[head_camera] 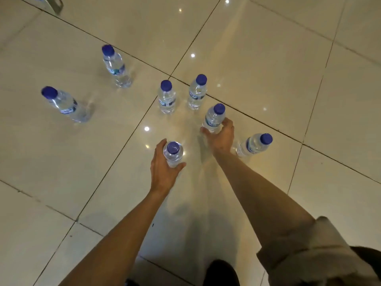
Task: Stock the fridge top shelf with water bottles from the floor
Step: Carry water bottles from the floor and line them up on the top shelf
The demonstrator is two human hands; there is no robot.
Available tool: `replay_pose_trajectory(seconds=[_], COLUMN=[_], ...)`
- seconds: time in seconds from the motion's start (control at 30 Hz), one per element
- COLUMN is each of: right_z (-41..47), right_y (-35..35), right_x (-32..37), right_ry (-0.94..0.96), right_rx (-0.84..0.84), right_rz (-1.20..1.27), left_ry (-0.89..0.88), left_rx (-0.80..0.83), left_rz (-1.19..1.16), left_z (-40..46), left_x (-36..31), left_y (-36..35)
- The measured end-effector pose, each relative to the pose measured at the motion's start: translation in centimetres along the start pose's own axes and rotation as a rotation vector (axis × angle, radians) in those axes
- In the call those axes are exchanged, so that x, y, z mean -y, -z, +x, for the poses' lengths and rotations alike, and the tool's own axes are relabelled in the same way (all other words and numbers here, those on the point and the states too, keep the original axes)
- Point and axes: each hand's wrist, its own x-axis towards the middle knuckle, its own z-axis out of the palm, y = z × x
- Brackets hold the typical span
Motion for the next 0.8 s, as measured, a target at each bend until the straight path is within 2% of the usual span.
replay_pose_trajectory(seconds=[0.17,0.43,0.6,0.8], right_z=[1.4,-0.9,-6.0,-15.4], right_y=[-1.5,-0.5,4.7,16.4], right_x=[-2.2,-0.8,5.9,19.9], right_ry=[0.129,0.172,0.217,0.262], right_rx=[-0.052,-0.082,-0.03,0.033], right_rz=[0.088,0.184,0.205,0.195], left_ry=[-0.032,-0.044,-0.054,-0.051], left_rx=[-0.121,-0.092,-0.112,-0.143], left_rz=[-0.027,-0.011,-0.032,-0.026], left_z=[0.3,0.3,-2.1,-8.4], left_x=[1.3,-1.4,-9.8,-26.3], left_y=[-1.2,0.9,6.2,16.2])
